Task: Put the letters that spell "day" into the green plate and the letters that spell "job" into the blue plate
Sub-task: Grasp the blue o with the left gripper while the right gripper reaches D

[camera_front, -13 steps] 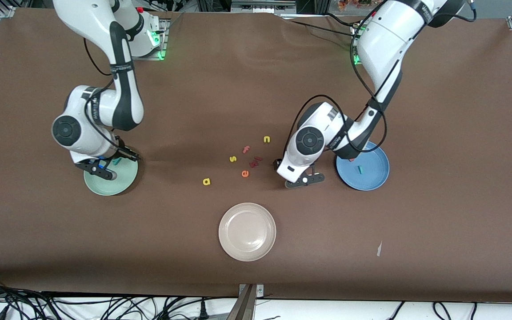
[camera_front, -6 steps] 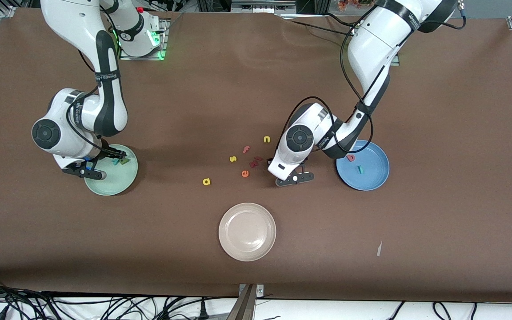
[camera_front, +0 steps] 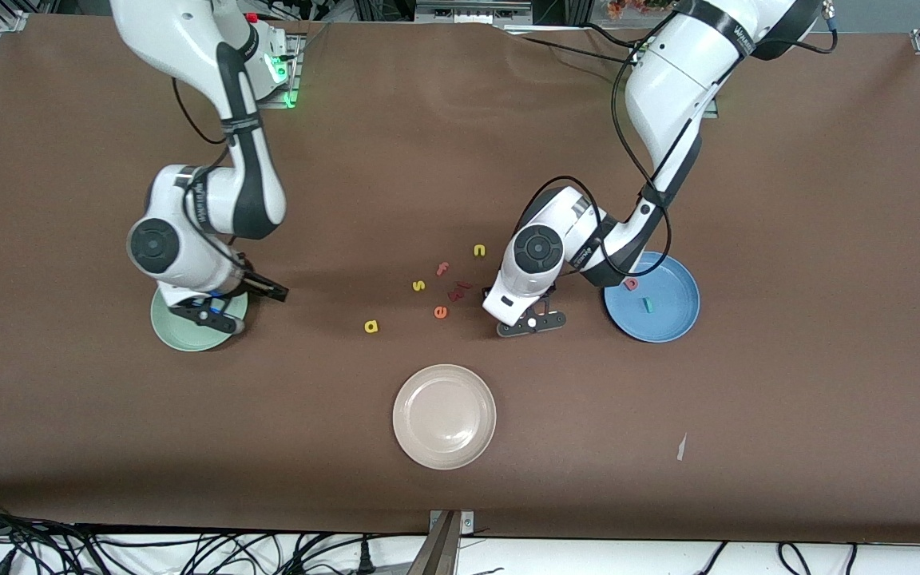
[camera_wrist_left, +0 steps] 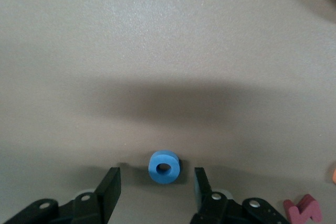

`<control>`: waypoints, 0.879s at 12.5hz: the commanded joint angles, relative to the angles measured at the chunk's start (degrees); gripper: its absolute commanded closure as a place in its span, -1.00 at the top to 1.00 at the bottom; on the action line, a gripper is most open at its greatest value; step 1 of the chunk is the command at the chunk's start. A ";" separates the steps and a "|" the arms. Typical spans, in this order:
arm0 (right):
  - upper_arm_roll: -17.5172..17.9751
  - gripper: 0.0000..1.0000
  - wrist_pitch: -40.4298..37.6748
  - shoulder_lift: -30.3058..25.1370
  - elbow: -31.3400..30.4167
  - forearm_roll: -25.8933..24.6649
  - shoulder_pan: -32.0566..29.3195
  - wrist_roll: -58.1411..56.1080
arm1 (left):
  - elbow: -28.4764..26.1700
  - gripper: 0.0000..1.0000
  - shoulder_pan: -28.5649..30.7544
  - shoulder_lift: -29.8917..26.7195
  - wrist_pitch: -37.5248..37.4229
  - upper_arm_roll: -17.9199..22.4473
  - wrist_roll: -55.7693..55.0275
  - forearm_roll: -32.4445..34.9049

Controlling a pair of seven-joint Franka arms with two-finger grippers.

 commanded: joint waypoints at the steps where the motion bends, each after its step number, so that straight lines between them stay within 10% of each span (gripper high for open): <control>1: 3.50 1.00 -0.72 2.46 5.23 0.83 -0.73 4.59 | 0.82 0.20 -0.65 1.01 1.52 0.57 -0.53 1.52; 7: 9.66 1.00 -0.11 10.80 16.39 0.66 -1.61 -4.44 | 1.09 -0.92 -0.48 1.01 1.88 0.57 -0.53 1.52; 11: 12.03 1.00 5.94 14.24 17.20 0.57 -1.52 -9.18 | 1.08 -1.00 0.92 0.05 1.45 0.66 0.16 1.61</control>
